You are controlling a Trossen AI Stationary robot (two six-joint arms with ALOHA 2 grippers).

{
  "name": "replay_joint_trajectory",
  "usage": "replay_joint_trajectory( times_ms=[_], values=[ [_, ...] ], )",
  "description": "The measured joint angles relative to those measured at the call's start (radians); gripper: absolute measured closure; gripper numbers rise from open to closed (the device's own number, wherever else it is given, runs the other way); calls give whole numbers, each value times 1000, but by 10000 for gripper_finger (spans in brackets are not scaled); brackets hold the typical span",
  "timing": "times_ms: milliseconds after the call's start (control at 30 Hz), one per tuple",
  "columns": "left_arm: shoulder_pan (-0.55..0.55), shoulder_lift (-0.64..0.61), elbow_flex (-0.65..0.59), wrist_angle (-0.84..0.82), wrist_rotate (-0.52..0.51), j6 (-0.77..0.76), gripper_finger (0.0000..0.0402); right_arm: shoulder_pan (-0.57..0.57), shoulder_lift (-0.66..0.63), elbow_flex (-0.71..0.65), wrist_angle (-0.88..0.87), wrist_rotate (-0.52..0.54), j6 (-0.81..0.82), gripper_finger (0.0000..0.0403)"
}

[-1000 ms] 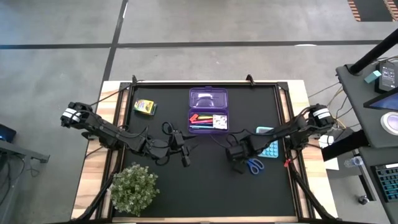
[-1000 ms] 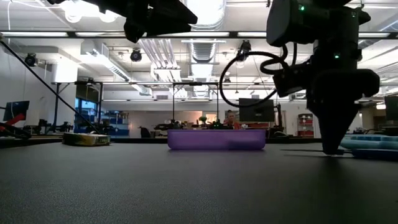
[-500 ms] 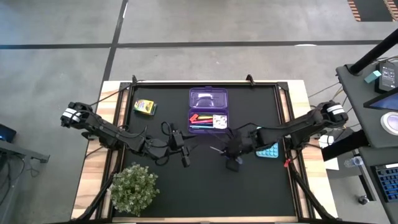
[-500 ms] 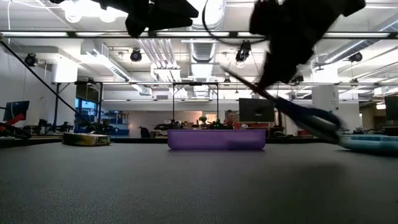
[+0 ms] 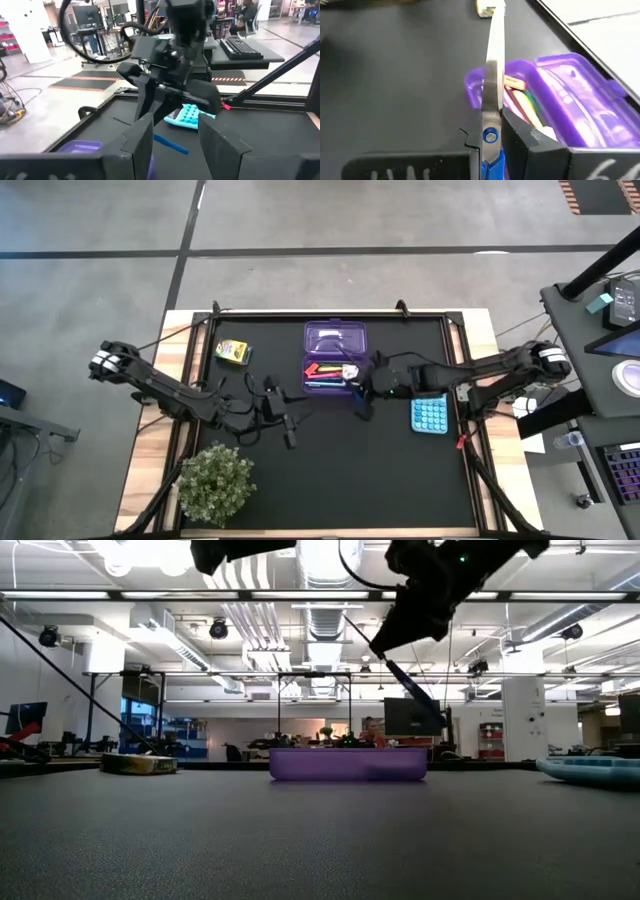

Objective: Pack school essentials
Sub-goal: Put the blue scissors into the purple box

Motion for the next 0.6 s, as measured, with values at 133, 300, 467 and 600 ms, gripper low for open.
replay_joint_trajectory(
  times_ms=[133,300,467,600],
  values=[
    [-1,-31,0,-33,0,32,263,-49,51,121,-209,-2,-40,370],
    [-1,-79,-1,-108,-4,59,263,-107,162,289,-399,-28,-134,370],
    [-2,-139,-1,-227,-22,58,263,-166,288,429,-507,-28,-234,370],
    [-3,-189,-2,-290,-61,54,263,-210,371,512,-518,-47,-301,370]
  ],
)
